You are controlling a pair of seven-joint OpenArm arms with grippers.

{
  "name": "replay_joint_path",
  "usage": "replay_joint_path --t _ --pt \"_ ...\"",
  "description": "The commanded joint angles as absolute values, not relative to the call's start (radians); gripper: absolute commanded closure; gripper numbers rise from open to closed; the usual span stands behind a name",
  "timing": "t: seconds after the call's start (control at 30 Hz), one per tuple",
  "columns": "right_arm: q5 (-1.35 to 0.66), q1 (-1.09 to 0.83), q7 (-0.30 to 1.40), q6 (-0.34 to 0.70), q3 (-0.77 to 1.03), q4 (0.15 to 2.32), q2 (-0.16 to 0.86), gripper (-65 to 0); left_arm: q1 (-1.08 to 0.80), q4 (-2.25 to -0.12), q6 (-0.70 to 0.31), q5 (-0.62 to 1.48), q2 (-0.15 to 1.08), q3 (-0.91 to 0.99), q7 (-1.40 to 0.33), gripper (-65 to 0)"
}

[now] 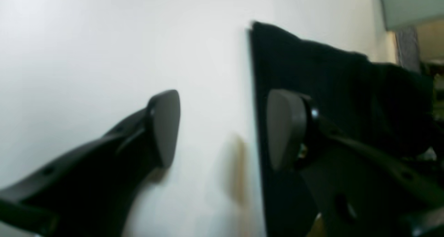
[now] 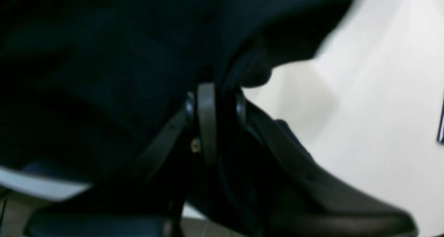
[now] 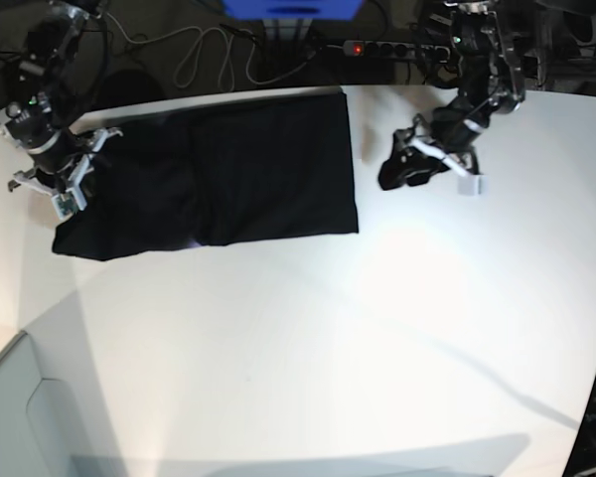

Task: Fold the T-shirt properly
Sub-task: 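Fold the right gripper's strip end over onto the folded half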

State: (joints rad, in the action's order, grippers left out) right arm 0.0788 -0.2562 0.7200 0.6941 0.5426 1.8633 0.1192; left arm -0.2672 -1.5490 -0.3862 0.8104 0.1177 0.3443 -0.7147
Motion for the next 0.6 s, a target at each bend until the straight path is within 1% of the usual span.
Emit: replay_joint_path --t 0.0,0.1,0.23,0.33,0.57 --pt "0.056 -0.255 0.694 0.698 0.529 1.917 0.114 -0.2 -0.248 -1.552 -0.395 0.809 0.127 0.332 -0.699 -38.5" --pt "0.056 -0.302 0.694 0.698 0.467 2.008 0.077 -0.2 -0.217 -1.532 -0.395 0.743 0.117 0.283 -0.697 -38.5" --pt "0.056 -0.348 0.693 0.698 0.349 2.087 0.056 -0.2 -0.208 -1.534 -0.395 0.687 0.087 0.262 -0.697 -38.5" --pt "0.056 -0.352 0.693 0.698 0.246 2.097 0.05 -0.2 -0.197 -1.535 -0.395 0.659 0.067 0.26 -0.697 -38.5" --pt "0.061 -0.317 0.693 0.698 -0.053 2.08 0.048 -0.2 -0.193 -1.534 -0.395 0.639 0.065 0.26 -0.707 -38.5"
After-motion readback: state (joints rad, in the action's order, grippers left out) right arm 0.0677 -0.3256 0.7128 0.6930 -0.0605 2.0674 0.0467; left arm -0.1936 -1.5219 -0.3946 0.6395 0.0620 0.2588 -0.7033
